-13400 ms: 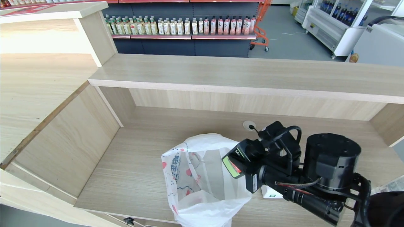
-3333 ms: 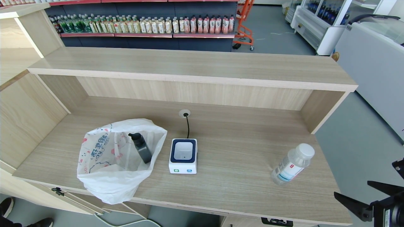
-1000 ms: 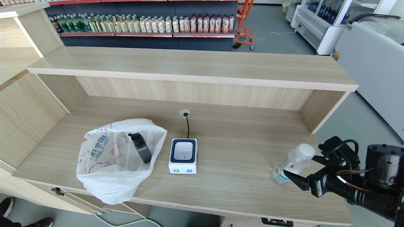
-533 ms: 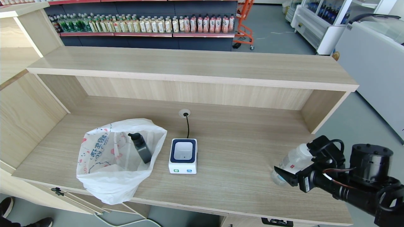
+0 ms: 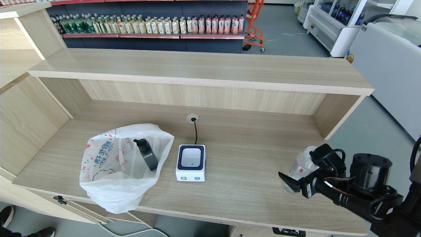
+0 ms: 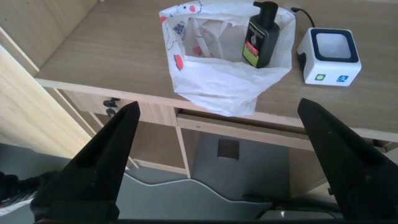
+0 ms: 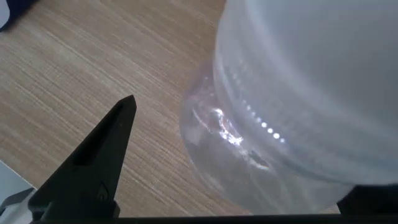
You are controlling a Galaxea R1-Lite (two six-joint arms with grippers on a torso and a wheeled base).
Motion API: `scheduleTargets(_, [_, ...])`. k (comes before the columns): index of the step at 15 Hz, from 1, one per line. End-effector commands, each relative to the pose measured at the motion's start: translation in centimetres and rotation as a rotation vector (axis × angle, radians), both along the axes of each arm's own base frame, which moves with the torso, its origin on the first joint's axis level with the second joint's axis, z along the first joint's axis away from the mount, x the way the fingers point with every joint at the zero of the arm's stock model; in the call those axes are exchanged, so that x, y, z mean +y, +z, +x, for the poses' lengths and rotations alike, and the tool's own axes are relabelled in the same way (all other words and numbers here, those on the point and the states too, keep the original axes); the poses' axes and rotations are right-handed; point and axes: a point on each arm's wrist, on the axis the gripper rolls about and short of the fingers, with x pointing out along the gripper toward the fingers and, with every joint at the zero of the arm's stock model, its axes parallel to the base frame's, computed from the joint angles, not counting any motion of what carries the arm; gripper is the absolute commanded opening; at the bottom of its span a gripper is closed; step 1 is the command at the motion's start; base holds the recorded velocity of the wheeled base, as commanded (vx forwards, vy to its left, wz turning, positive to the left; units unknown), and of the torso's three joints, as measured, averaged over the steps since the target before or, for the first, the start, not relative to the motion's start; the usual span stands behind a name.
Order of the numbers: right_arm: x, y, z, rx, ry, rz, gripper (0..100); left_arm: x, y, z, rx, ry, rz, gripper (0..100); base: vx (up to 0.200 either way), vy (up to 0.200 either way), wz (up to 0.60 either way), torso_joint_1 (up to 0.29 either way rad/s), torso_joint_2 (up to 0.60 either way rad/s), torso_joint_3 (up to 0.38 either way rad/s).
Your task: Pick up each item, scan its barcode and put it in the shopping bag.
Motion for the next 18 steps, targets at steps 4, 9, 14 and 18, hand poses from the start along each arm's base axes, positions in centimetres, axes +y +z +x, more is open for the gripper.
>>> scheduleTargets(4, [0.8, -0.9, 1.0, -0.03, 0.03, 0.01, 0, 0.0, 0.0, 0.0, -0.001, 0.0, -0.001, 100, 0.0, 0.0, 0.0, 0.0, 0.0, 0.0])
scheduleTargets(9, [0.8, -0.5, 0.9, -0.047, 0.037, 0.018, 0, 0.0, 0.0, 0.0, -0.001, 0.0, -0.001, 100, 0.0, 0.0, 0.0, 0.0, 0.0, 0.0])
scheduleTargets(14, [0.8, -0.3, 0.7, -0.052, 0.039, 0.017, 0, 0.0, 0.0, 0.0, -0.001, 0.0, -0.001, 100, 0.0, 0.0, 0.0, 0.0, 0.0, 0.0])
scheduleTargets(18, [0.8, 3.6, 0.4, -0.142, 0.15, 0.172, 0, 0.0, 0.0, 0.0, -0.001, 0.0, -0.001, 100, 0.0, 0.0, 0.0, 0.0, 0.0, 0.0])
